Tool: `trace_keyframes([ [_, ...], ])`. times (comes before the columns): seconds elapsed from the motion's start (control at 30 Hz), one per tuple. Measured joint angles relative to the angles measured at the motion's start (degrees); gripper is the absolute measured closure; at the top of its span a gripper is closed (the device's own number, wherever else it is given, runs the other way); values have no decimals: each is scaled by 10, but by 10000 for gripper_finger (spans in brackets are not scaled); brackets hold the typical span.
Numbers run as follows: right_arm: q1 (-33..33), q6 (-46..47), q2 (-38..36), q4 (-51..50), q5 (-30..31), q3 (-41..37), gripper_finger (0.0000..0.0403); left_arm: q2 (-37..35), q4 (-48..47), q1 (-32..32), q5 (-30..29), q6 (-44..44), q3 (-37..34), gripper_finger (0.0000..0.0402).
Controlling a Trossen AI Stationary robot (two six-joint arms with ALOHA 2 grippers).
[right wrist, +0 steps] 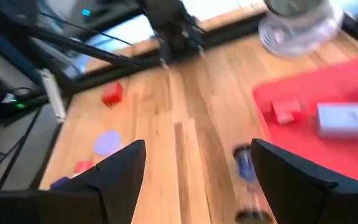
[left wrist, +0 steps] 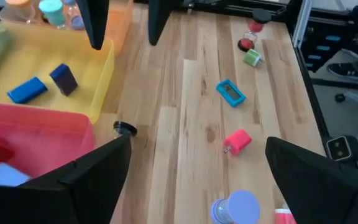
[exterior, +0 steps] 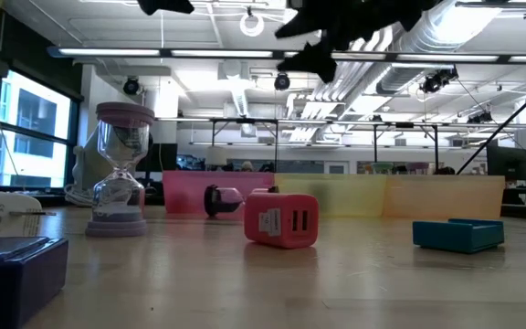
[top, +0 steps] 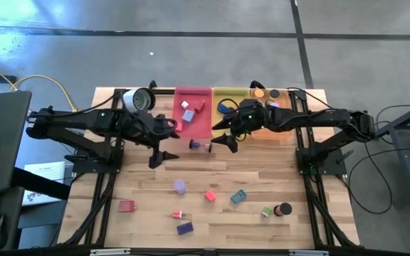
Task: Pick & Place Office items
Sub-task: Put the black blue hourglass into the orange bin
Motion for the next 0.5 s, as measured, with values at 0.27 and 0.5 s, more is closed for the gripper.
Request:
trace_keyframes([
  [0.27,11,-14,8,-62,55,0,123,14,4,0,11,12,0,38],
  [0.5,40,-43,64,-49,131,0,123,14,-9,-1,12,-17,0,38],
])
